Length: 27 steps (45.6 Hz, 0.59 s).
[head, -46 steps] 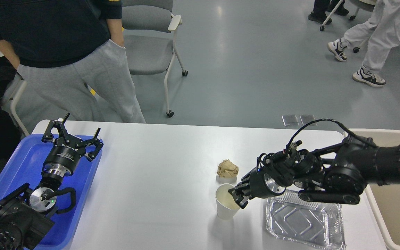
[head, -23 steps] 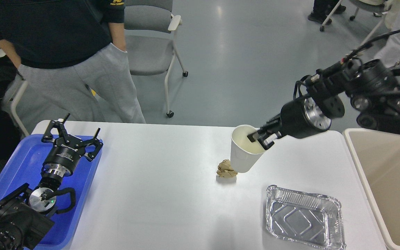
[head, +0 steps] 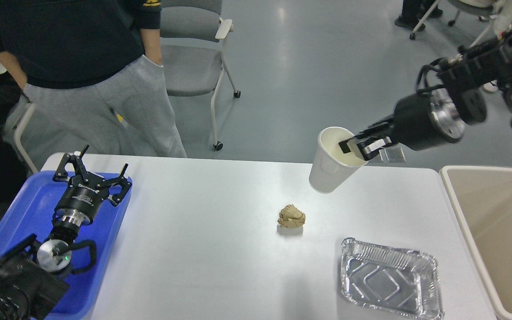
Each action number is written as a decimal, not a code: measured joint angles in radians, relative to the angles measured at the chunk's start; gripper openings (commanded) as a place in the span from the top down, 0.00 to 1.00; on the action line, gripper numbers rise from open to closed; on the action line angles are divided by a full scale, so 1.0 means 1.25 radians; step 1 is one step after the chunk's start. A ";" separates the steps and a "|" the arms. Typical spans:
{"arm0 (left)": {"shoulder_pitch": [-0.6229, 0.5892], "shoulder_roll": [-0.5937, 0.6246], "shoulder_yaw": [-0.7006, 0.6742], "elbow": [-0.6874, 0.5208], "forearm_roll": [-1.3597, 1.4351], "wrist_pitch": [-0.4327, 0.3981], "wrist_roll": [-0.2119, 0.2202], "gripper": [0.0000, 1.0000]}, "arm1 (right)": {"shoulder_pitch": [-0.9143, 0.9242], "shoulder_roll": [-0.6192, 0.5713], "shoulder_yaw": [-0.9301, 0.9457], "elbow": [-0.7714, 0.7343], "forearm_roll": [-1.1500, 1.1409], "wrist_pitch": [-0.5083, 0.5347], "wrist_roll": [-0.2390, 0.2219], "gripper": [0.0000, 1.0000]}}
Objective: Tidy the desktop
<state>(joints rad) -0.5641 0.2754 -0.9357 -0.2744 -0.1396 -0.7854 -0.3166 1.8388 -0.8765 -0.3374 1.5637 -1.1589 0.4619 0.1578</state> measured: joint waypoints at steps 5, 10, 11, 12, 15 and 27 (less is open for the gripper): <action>0.000 0.000 0.000 0.000 0.000 0.000 0.000 0.00 | -0.095 -0.082 0.043 -0.069 0.051 -0.059 0.000 1.00; 0.000 0.000 0.000 0.000 0.000 0.000 0.000 0.00 | -0.192 -0.149 0.080 -0.142 0.137 -0.118 0.000 1.00; 0.000 0.000 0.000 0.000 0.000 0.000 0.000 0.00 | -0.219 -0.163 0.088 -0.162 0.167 -0.136 0.000 1.00; 0.000 0.000 0.000 0.000 0.000 0.000 0.000 0.00 | -0.237 -0.171 0.093 -0.176 0.187 -0.147 0.001 1.00; 0.000 0.000 0.000 0.000 0.000 0.000 0.000 0.00 | -0.302 -0.196 0.106 -0.226 0.269 -0.190 0.001 1.00; 0.000 0.000 0.000 0.000 -0.001 0.000 -0.001 0.00 | -0.554 -0.178 0.134 -0.462 0.661 -0.337 0.002 1.00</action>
<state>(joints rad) -0.5644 0.2760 -0.9357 -0.2745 -0.1403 -0.7854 -0.3174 1.1462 -1.0986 -0.1695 0.9857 -0.3321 0.0405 0.1605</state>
